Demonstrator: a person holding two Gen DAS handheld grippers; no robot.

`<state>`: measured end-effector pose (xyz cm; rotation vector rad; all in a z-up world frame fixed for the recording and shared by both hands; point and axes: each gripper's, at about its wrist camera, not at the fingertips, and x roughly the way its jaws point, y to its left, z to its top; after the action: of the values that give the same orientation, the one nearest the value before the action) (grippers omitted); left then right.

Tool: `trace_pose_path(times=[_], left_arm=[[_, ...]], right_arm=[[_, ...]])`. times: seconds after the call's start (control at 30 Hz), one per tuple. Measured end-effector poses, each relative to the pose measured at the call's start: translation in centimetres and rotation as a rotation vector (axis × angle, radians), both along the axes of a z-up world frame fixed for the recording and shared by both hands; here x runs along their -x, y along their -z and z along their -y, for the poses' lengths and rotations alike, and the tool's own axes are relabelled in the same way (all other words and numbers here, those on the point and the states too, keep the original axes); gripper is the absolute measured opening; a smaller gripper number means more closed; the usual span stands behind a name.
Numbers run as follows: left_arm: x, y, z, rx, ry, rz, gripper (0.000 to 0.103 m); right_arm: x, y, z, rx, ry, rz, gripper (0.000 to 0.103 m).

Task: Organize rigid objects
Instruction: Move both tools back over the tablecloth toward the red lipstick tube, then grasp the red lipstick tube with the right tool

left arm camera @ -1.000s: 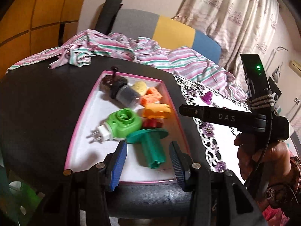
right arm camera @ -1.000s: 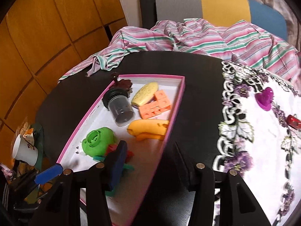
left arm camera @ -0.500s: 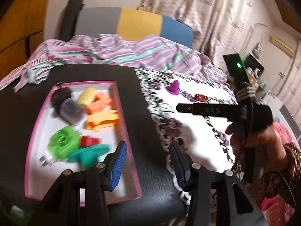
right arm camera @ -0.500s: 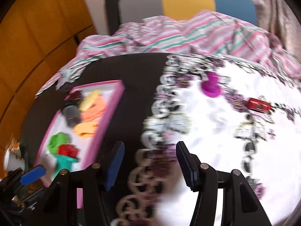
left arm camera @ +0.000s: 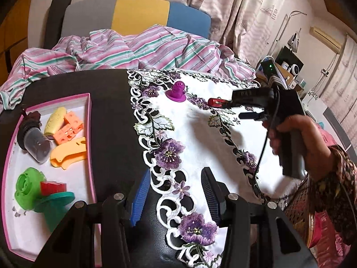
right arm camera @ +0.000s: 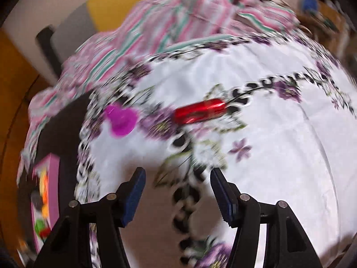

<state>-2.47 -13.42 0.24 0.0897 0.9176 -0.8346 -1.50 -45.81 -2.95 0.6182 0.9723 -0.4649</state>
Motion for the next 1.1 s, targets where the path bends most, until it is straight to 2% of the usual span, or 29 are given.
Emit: trace_pose_path(times=[0.23, 0.33, 0.5, 0.73, 0.97, 1.1], left_arm=[[-0.1, 0.9, 0.3, -0.018, -0.007, -0.032, 0.047], [-0.3, 1.2, 0.3, -0.024, -0.013, -0.041, 0.047], [-0.7, 1.4, 0.7, -0.037, -0.014, -0.047, 0.047], [-1.1, 1.7, 2.1, -0.05, -0.005, -0.049, 0.047], [-1.9, 1.3, 4.1, -0.058, 0.006, -0.035, 0.048], [-3.4, 1.1, 5.9, -0.054, 0.005, -0.046, 0.047]], right_arm=[[-2.1, 1.6, 4.3, -0.107, 0.104, 0.062, 0.061], [-3.1, 2.0, 4.9, -0.106, 0.133, 0.061, 0.061], [-4.6, 3.1, 5.5, -0.121, 0.138, 0.064, 0.06], [-5.9, 3.6, 5.6, -0.08, 0.087, 0.071, 0.057], [-5.9, 3.7, 6.5, -0.076, 0.085, 0.046, 0.026], [-5.2, 3.3, 6.8, -0.078, 0.091, -0.008, 0.026]])
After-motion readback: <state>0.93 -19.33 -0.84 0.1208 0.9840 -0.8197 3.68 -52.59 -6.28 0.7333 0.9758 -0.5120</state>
